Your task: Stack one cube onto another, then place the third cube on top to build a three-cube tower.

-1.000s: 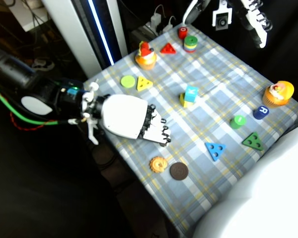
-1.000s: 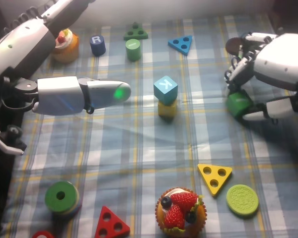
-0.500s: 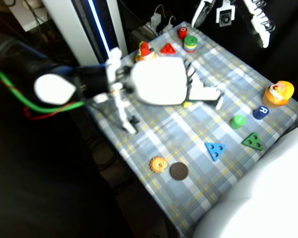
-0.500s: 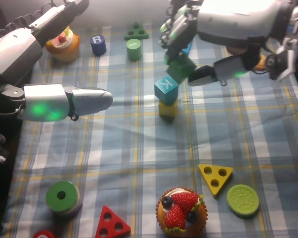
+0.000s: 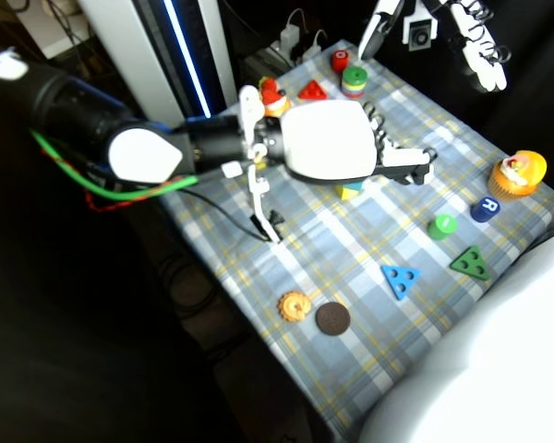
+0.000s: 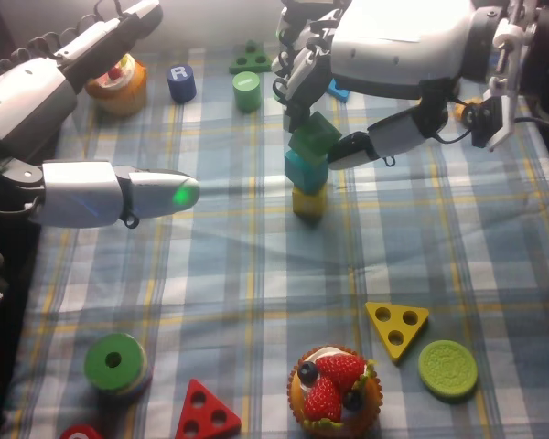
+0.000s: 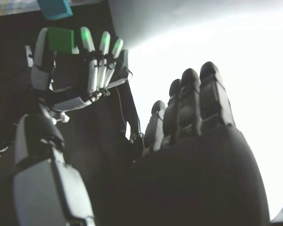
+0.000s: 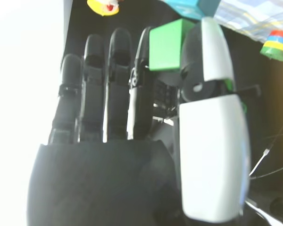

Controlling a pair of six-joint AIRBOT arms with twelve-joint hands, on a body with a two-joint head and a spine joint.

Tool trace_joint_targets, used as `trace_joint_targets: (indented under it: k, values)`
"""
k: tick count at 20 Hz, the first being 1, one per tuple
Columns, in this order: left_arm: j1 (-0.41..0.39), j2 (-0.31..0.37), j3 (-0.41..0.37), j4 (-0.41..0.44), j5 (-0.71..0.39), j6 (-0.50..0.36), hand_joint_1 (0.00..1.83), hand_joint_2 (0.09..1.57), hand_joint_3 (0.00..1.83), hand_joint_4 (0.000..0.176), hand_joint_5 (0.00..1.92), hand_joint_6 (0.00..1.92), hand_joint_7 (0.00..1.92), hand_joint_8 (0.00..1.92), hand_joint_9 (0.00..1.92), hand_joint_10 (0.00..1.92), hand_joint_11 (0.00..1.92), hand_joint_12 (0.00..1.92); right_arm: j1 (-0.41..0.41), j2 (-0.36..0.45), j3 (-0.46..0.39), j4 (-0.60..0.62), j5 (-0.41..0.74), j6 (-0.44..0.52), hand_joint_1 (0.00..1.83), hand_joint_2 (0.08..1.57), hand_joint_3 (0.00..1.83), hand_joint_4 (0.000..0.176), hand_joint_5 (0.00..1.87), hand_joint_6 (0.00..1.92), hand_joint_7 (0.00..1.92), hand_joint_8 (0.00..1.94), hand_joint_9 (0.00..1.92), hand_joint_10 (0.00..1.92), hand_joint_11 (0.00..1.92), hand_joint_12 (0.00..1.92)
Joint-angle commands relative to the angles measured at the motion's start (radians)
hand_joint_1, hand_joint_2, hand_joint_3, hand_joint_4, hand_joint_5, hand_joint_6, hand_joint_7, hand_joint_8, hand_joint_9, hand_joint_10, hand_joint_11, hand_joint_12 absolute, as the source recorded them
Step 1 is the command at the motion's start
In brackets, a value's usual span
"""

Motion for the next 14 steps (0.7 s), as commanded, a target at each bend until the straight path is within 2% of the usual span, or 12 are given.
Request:
trace_joint_targets:
  k: [1,7,12,14]
  values:
    - [-0.01,0.002,0.005,0.023,-0.112,-0.009,0.7,0.79,0.0,0.176,0.03,0.0,0.07,0.0,0.09,0.0,0.02,0.07,0.018,-0.003,0.005,0.037,0.08,0.0,1.19,1.03,0.0,0.0,1.18,0.63,0.87,0.0,0.63,0.0,0.01,1.02]
    - [-0.011,0.001,0.005,0.024,-0.112,-0.009,0.68,0.78,0.0,0.176,0.03,0.0,0.08,0.0,0.1,0.0,0.01,0.07,0.018,-0.006,0.004,0.023,0.071,0.003,1.2,1.01,0.0,0.0,1.23,0.55,0.93,0.01,0.68,0.01,0.07,1.0]
    - [-0.015,-0.002,0.006,0.026,-0.11,-0.009,0.71,0.78,0.0,0.176,0.03,0.01,0.07,0.0,0.09,0.0,0.0,0.07,0.018,-0.006,0.005,0.023,0.07,0.003,1.2,1.03,0.0,0.0,1.18,0.63,0.91,0.0,0.65,0.0,0.04,1.01]
    - [-0.016,-0.003,0.007,0.026,-0.111,-0.009,0.7,0.78,0.0,0.176,0.02,0.0,0.07,0.0,0.08,0.0,0.0,0.05,0.02,-0.006,0.005,0.023,0.069,0.003,1.19,1.03,0.0,0.0,1.17,0.64,0.92,0.0,0.67,0.0,0.08,0.98]
